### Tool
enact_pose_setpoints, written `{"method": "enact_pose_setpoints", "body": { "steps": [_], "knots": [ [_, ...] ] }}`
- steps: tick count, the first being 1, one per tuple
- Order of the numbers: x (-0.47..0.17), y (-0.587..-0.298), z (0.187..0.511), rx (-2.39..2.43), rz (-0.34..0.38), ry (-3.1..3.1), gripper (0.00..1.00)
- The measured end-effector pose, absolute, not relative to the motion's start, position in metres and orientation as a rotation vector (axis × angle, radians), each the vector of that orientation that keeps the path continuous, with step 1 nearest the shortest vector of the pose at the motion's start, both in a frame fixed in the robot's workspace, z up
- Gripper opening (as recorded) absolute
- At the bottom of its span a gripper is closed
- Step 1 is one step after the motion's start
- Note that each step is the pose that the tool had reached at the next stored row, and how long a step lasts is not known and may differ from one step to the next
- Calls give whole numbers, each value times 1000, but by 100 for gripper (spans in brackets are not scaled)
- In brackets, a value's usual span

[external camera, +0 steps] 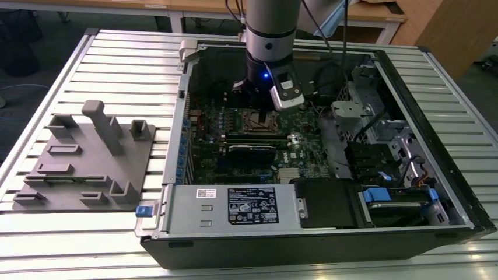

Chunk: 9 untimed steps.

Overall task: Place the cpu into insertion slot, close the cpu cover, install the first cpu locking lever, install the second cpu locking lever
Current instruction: 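Install the second cpu locking lever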

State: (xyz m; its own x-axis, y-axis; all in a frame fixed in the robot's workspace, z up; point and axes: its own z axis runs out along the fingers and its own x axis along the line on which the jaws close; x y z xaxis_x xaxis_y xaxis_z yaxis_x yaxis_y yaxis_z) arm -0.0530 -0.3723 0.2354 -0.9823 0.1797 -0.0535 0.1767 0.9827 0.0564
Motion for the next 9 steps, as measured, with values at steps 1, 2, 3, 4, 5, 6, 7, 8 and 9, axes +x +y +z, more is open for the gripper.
{"method": "enact_pose_setpoints", "body": {
  "steps": [1, 2, 3, 4, 5, 6, 7, 8, 9],
  "knots": [
    [-53, -373, 235, 276, 79, 3070, 10],
    [-53, -373, 235, 276, 79, 3070, 10],
    [-53, -374, 235, 276, 79, 3070, 10],
    [-53, -375, 235, 276, 79, 3070, 10],
    [-53, -375, 235, 276, 79, 3070, 10],
    [-53, -376, 235, 276, 79, 3070, 10],
    [-53, -376, 235, 276, 79, 3070, 10],
    [-53, -376, 235, 276, 79, 3070, 10],
    [-53, -376, 235, 274, 79, 3070, 10]
  ]
}}
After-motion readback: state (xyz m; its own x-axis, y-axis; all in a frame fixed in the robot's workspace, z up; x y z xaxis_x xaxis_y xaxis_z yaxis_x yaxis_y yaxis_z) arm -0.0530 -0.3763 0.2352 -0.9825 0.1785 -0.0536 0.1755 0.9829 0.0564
